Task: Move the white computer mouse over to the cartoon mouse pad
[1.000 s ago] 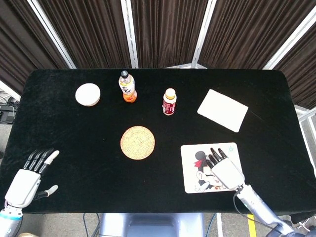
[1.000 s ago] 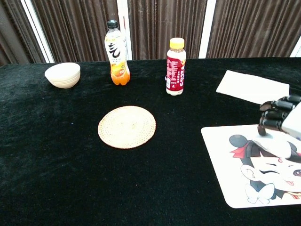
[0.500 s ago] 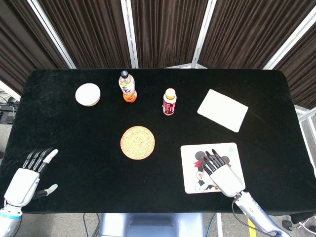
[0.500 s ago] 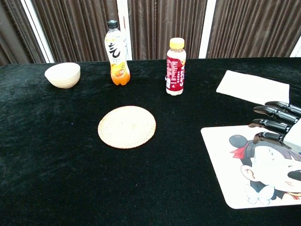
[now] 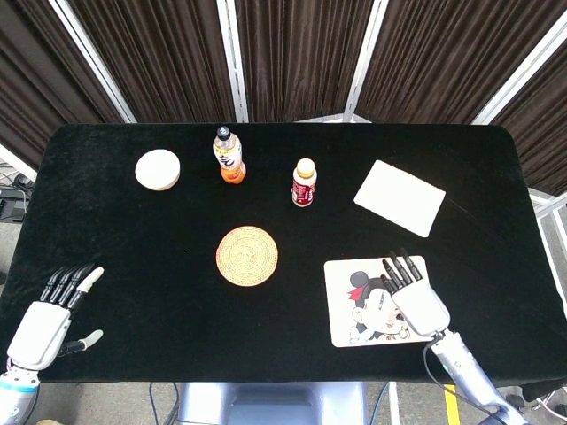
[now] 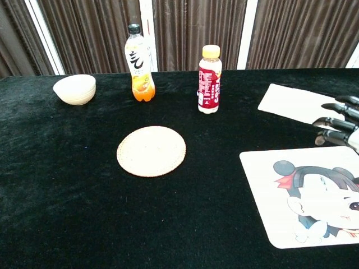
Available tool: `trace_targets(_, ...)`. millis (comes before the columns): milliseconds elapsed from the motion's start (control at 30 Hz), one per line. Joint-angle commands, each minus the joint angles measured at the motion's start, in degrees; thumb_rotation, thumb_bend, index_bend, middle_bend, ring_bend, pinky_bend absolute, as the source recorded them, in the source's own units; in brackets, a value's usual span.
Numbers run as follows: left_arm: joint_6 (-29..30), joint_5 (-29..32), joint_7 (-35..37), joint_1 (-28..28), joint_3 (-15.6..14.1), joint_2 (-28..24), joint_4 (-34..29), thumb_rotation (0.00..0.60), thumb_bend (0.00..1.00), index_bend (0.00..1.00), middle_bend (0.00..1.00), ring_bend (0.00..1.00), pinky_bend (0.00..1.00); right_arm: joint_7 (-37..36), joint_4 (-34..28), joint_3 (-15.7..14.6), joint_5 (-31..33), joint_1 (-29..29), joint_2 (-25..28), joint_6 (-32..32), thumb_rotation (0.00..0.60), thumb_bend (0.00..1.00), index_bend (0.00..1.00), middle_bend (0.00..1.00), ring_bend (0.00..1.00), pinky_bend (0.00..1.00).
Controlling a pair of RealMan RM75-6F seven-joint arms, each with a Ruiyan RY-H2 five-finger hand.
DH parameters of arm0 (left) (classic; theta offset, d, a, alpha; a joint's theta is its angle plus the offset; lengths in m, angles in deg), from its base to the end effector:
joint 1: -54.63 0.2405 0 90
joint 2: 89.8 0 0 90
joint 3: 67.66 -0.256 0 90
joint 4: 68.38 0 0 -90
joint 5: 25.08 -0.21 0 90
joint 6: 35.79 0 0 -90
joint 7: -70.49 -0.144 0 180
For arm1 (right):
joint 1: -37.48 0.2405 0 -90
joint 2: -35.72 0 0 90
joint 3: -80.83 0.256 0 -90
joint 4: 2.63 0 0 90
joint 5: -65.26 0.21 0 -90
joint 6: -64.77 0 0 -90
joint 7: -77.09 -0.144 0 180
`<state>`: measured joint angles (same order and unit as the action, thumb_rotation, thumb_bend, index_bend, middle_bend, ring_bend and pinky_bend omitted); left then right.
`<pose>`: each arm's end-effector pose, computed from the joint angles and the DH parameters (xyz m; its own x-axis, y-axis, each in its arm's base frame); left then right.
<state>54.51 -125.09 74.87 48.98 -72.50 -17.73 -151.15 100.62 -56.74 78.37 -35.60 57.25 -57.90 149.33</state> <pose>-0.2996 0.1538 0.1086 0.3611 0.0571 0.9308 0.9038 -0.2674 -0.3342 -0.2862 -0.2434 0.0150 0.7943 0.2519 0.5528 -0.4273 -0.4150 0.8032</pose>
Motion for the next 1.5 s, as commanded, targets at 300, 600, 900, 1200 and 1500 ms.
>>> trace_targets(300,0.01,0.32,0.69,0.01,0.16,-0.01,0.40,0.600,0.07,0.00,0.00,0.00,0.00,-1.22,2.60,0.61,1.08,2.28,-1.95,-4.09,0.600,0.00,0.29,0.16,0.00,0.03)
trace_targets(600,0.22,0.05,1.10,-0.01,0.09,-0.03,0.57,0.600,0.07,0.00,0.00,0.00,0.00,0.89,2.36,0.11,1.29,1.89,-2.44,-4.64,0.600,0.00,0.29,0.16,0.00,0.03)
trace_targets(900,-0.26,0.27,0.93,-0.08,0.00,-0.17,0.23,0.600,0.07,0.00,0.00,0.00,0.00,2.17,0.30,-0.55,1.08,2.06,-2.77,-5.87,0.600,0.00,0.29,0.16,0.00,0.03)
trace_targets(1200,-0.56,0.30,1.48,-0.22,-0.09,-0.26,0.27,0.600,0.07,0.00,0.00,0.00,0.00,2.36,0.79,0.54,0.32,2.96,-4.82,-4.17,0.600,0.00,0.29,0.16,0.00,0.02)
trace_targets(1500,-0.52,0.54,1.90,-0.20,0.02,-0.27,0.40,0.600,0.07,0.00,0.00,0.00,0.00,2.59,3.67,2.00,0.73,2.48,-5.81,-0.87,0.600,0.00,0.28,0.15,0.00,0.00)
